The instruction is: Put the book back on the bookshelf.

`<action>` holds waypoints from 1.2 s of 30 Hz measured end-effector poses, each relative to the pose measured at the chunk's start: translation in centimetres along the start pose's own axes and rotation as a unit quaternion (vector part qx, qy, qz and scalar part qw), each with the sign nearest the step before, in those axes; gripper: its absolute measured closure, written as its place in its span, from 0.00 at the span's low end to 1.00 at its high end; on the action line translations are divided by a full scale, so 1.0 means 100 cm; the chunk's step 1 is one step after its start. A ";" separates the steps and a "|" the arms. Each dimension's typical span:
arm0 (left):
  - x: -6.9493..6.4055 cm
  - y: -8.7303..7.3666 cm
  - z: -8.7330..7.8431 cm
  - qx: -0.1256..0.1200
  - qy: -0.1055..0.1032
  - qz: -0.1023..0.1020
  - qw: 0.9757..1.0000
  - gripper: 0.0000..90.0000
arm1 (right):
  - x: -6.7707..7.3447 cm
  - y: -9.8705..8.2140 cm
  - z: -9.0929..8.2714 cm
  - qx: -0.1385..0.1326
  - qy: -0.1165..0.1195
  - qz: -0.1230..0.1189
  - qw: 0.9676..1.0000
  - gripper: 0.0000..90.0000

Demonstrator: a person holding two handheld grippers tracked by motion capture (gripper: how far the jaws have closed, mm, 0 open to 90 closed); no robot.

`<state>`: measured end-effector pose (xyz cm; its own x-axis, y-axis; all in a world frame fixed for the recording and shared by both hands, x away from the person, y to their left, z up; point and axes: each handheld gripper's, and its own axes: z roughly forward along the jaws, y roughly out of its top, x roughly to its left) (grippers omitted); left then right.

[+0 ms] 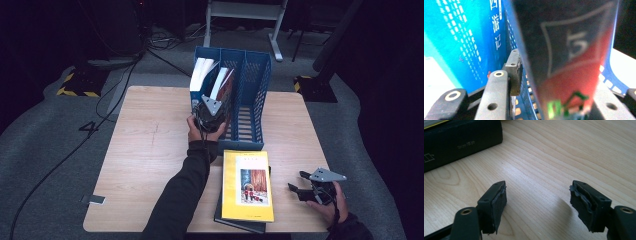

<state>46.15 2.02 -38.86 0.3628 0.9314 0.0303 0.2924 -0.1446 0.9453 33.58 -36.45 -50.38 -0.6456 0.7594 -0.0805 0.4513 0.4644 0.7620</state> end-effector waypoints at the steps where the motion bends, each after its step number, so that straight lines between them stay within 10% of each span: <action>1: 0.000 0.000 -0.001 0.000 -0.002 0.002 1.000 0.68 | 0.000 0.000 0.000 0.000 0.000 0.000 1.000 0.33; 15: 0.006 -0.009 -0.029 0.006 -0.045 0.053 0.998 0.61 | 0.000 0.000 0.000 -0.001 -0.001 -0.001 1.000 0.33; 36: 0.019 -0.047 -0.080 0.026 -0.118 0.116 0.986 0.54 | 0.000 0.000 0.000 0.000 0.001 0.005 1.000 0.33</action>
<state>38.37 7.15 -40.60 0.6196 0.7682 0.1610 0.2197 -0.3667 0.9040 33.56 -36.50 -50.39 -0.6427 0.7628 -0.0718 0.4574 0.4572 0.7627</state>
